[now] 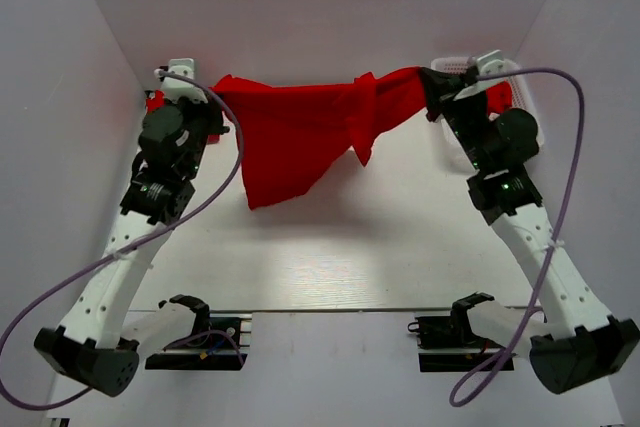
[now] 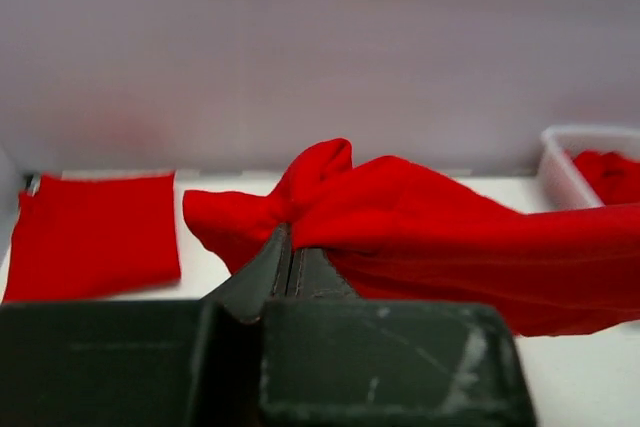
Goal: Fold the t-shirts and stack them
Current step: Flatten out the tshirt
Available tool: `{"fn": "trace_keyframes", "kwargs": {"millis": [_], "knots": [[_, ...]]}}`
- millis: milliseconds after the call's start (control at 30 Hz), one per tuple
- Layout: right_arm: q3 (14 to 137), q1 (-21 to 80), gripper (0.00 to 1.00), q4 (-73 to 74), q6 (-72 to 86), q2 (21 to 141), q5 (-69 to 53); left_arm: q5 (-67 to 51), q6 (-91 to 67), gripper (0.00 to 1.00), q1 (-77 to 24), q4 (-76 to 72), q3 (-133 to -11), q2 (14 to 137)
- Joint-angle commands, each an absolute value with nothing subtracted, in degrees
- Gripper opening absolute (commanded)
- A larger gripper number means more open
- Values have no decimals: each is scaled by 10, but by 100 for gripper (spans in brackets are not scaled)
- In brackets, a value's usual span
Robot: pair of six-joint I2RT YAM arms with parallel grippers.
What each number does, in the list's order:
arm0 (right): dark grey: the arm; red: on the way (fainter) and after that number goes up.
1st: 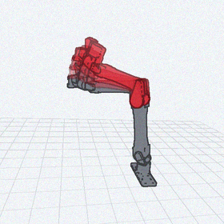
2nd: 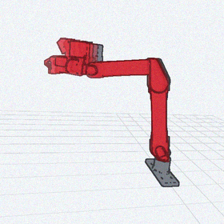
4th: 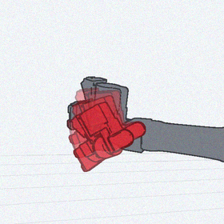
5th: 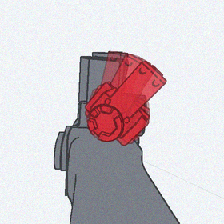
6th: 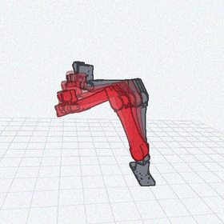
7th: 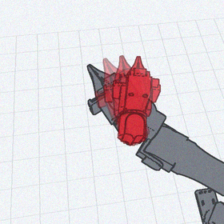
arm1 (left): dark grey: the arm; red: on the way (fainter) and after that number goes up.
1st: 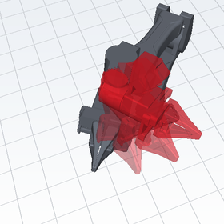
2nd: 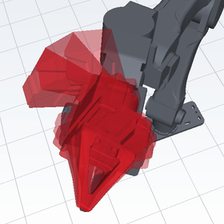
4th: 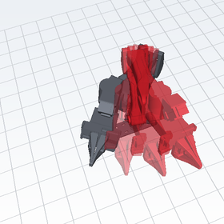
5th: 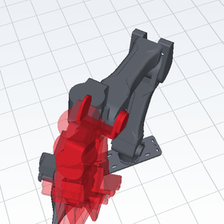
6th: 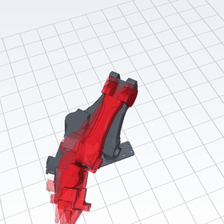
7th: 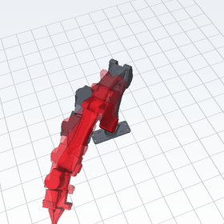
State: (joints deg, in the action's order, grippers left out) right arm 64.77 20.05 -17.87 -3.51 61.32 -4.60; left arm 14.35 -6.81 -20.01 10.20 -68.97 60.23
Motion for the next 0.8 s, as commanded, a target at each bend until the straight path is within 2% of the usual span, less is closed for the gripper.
{"fn": "trace_keyframes", "kwargs": {"millis": [0,267,467,600,633,700,767], "knots": [[655,202,0,-227,-67,565,-91,96,-41,0,-202,81,-724,544],[675,201,0,-214,-62,508,-142,19,-41,0,-202,74,-737,478],[692,201,0,-209,-42,539,-56,47,-41,0,-202,61,-751,524],[696,198,0,-184,-14,627,-3,117,-59,0,-194,49,-751,631],[703,198,0,-175,-4,687,17,131,-66,0,-194,49,-758,661],[716,193,0,-153,18,751,54,182,-80,0,-194,65,-792,765],[730,183,0,-134,36,835,58,176,-88,0,-183,88,-816,873]]}}
